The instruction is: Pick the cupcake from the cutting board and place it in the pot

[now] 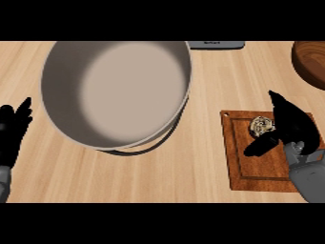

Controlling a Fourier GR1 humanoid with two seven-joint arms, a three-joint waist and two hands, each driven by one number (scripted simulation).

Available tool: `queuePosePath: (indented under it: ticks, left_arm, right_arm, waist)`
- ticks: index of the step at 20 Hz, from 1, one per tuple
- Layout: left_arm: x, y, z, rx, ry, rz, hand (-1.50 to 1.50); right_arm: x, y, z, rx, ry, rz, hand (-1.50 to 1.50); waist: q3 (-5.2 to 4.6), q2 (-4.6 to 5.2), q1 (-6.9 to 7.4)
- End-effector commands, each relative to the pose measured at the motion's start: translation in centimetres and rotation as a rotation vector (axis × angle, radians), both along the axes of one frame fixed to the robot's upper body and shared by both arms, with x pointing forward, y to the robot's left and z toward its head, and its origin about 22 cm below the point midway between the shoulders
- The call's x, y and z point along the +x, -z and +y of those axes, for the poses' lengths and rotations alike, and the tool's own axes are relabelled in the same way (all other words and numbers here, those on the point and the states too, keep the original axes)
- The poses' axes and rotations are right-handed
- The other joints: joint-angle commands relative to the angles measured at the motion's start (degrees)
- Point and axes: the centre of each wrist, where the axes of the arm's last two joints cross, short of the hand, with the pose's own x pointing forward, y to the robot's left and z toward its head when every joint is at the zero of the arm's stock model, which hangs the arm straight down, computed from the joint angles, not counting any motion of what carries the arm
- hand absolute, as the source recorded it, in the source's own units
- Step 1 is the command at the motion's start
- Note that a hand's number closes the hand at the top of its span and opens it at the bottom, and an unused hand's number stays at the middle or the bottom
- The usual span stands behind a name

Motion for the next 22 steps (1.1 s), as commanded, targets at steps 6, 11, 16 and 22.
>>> queuePosePath:
  ticks: [6, 11, 16, 22]
  left_arm:
    - [-1.2, -0.5, -0.9, -0.004, 0.004, 0.003, 0.0]
    - [0.0, 1.0, -2.0, 0.004, -0.022, 0.011, 0.0]
    - [-1.1, -0.1, -0.4, 0.022, 0.015, 0.008, 0.0]
    - [-1.2, 1.6, 0.2, 0.001, -0.008, 0.01, 0.0]
  right_arm:
    - [1.7, 1.9, -1.2, -0.031, 0.077, 0.043, -1.5]
    - [0.2, 3.1, -0.1, -0.067, 0.105, 0.07, -1.5]
    - [1.6, 4.2, -3.4, -0.036, 0.114, 0.128, -1.5]
    - [3.1, 5.6, -1.1, -0.03, 0.12, 0.129, -1.5]
  waist:
    - [0.04, -0.05, 0.1]
    - [0.02, -0.07, -0.37]
    - [0.04, -0.05, -0.09]
    - [0.02, 0.0, -0.07]
